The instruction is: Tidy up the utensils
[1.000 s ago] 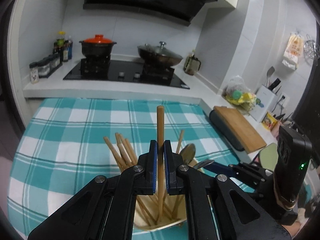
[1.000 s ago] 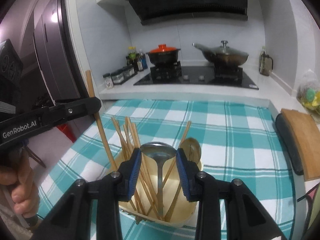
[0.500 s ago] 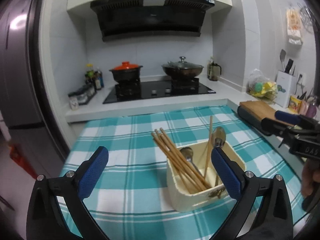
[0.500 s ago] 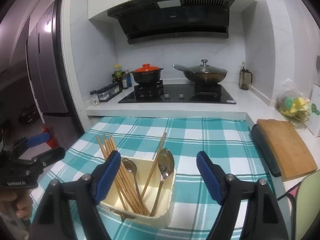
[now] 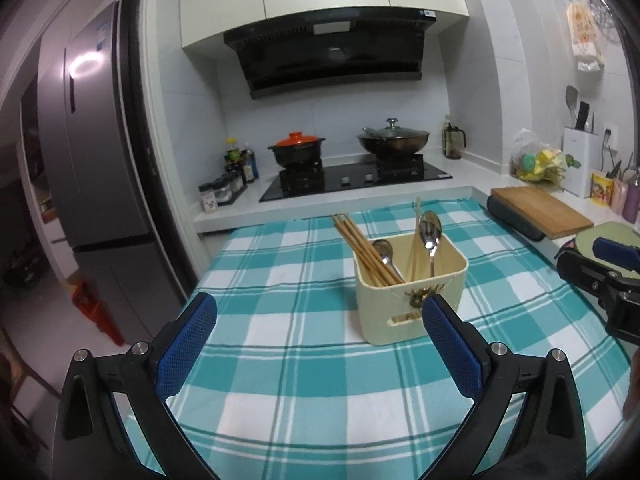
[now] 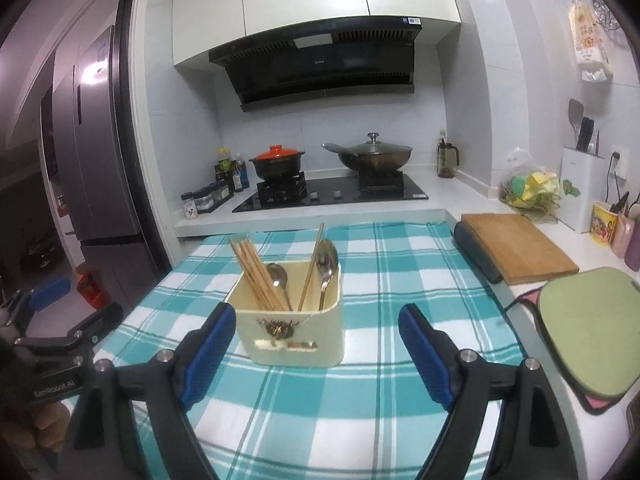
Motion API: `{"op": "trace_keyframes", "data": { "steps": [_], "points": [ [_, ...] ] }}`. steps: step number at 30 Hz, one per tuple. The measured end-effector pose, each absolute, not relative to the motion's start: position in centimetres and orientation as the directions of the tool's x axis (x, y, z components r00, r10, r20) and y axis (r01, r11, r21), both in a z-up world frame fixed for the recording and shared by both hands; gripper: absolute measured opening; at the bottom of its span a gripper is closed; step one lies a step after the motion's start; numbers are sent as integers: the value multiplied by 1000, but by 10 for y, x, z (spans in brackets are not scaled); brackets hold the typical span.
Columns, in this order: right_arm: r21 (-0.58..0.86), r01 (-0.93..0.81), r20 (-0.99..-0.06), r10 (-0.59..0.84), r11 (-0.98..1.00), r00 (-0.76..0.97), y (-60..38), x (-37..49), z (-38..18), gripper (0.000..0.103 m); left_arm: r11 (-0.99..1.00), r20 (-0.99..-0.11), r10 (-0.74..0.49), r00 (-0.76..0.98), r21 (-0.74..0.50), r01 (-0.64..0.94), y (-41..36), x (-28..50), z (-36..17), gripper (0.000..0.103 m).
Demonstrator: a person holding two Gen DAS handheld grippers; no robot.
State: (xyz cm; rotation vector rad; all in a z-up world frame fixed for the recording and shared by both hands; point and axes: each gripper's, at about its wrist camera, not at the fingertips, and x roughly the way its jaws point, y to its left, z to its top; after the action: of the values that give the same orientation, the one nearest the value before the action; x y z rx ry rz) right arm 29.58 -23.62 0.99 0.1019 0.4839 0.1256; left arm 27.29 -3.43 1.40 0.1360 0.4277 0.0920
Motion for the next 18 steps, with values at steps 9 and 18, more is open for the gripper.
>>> {"op": "trace_keyframes", "data": {
  "steps": [9, 18],
  "points": [
    [107, -102, -495, 142, 989, 857, -221, 240, 2, 85, 991, -483, 110, 869, 123, -58, -27, 233, 5, 103],
    [91, -101, -539, 134, 991, 832, -207, 210, -6, 86, 998, -538, 35, 842, 68, 2, -29, 209, -6, 103]
  ]
}}
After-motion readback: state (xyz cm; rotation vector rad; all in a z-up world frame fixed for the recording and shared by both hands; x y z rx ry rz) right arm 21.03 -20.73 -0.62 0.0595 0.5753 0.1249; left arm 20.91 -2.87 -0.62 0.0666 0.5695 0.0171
